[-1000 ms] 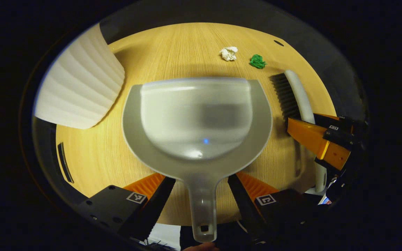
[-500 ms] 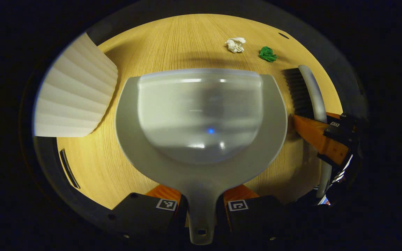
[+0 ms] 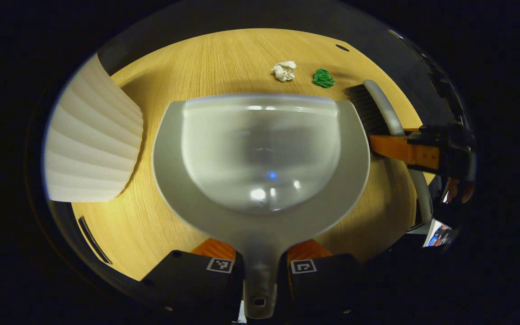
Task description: Pick up the small broom and dustpan from the desktop, sweep the trash into the dustpan with the broom, and then empty the trash into the garbage bin.
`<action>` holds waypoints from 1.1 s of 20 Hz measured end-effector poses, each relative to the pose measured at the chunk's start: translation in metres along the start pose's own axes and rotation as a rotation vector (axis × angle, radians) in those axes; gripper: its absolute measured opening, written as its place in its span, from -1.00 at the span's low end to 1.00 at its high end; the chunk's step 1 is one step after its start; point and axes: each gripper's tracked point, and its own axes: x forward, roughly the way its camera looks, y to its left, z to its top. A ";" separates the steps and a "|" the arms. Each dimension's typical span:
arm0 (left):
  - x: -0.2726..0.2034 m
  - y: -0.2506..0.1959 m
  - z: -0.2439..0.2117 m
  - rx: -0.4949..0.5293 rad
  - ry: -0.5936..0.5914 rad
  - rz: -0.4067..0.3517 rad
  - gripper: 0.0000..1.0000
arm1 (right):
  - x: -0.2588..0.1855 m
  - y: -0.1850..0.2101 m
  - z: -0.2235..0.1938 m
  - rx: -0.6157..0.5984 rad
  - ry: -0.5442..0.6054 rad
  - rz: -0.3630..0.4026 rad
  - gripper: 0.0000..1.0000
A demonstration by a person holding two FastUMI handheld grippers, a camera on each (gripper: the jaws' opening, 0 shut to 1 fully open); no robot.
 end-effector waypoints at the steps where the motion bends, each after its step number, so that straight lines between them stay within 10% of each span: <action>1: -0.003 0.002 0.000 0.029 0.002 -0.014 -0.37 | 0.001 -0.006 0.007 -0.003 -0.005 0.001 -0.21; 16: 0.021 0.035 0.070 0.505 0.115 0.003 -0.38 | 0.048 0.003 0.120 -0.494 0.041 0.167 -0.21; 22: 0.017 0.012 0.070 0.561 0.116 -0.050 -0.37 | 0.035 0.082 0.110 -0.630 0.121 0.421 -0.22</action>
